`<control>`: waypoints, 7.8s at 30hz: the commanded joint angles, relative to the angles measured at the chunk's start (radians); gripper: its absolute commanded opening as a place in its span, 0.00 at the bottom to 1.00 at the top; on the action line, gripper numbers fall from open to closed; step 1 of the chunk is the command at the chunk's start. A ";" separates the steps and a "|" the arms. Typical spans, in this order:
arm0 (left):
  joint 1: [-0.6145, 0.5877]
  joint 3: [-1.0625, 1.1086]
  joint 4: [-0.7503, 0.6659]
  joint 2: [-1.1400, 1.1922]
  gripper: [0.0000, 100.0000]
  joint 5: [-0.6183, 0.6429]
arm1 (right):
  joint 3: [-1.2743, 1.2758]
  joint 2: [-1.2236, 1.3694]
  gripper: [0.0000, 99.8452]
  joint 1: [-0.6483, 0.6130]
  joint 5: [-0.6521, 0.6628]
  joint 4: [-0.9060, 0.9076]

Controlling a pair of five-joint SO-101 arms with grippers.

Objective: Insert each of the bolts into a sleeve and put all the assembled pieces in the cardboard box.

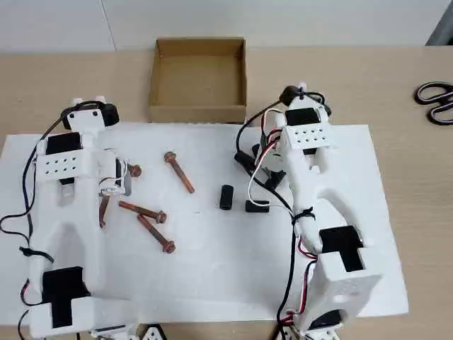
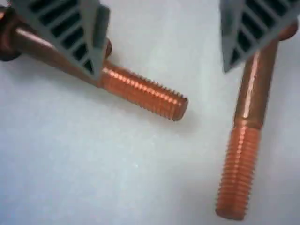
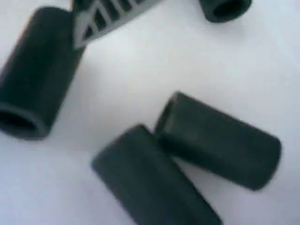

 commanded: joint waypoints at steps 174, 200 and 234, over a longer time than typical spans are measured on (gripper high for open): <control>0.512 -1.265 0.313 0.218 0.00 0.557 | 0.135 -0.981 0.00 -0.030 0.305 0.346; 0.546 0.065 -0.288 -0.859 0.00 0.562 | 0.898 -1.747 0.00 -0.397 0.605 -0.113; 0.704 0.769 -0.640 -1.610 0.00 0.626 | 1.138 -1.741 0.00 -0.602 0.605 -0.490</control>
